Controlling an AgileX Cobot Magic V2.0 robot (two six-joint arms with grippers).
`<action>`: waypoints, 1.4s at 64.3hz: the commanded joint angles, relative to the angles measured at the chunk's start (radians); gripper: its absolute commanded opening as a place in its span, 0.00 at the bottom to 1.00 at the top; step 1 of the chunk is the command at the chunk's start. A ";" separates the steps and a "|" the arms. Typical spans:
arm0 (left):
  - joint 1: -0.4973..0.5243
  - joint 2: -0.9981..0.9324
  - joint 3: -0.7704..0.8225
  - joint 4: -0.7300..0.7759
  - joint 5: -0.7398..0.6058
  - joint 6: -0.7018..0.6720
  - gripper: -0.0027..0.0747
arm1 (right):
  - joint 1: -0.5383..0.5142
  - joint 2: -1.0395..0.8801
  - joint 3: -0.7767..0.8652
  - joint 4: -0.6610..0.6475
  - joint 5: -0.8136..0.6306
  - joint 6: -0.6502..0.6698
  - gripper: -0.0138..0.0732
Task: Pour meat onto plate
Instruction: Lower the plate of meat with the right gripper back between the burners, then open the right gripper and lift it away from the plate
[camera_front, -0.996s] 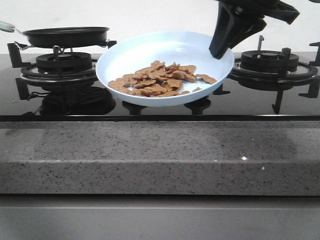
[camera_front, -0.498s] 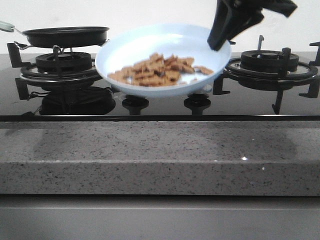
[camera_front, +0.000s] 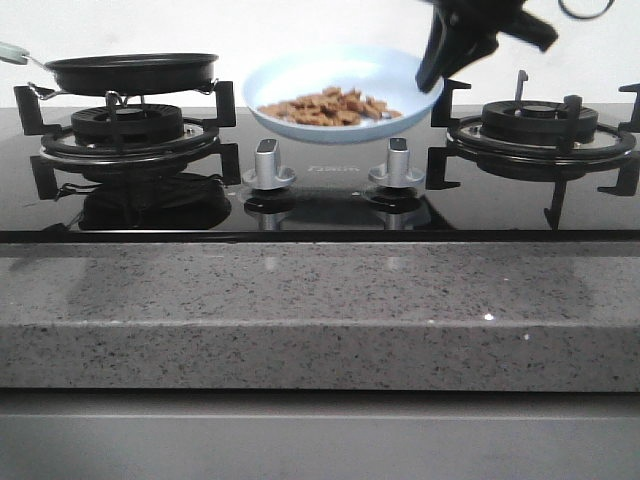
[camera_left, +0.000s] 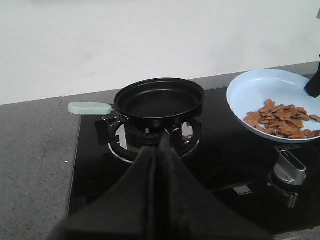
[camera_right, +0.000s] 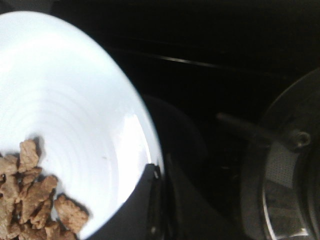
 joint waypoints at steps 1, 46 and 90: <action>-0.009 0.006 -0.028 -0.007 -0.085 -0.007 0.01 | -0.008 -0.028 -0.045 0.039 -0.023 0.002 0.09; -0.009 0.006 -0.028 -0.007 -0.085 -0.007 0.01 | -0.015 -0.024 -0.053 0.038 0.028 0.002 0.51; -0.009 0.006 -0.028 -0.007 -0.085 -0.007 0.01 | -0.027 -0.095 -0.196 0.031 0.308 0.002 0.08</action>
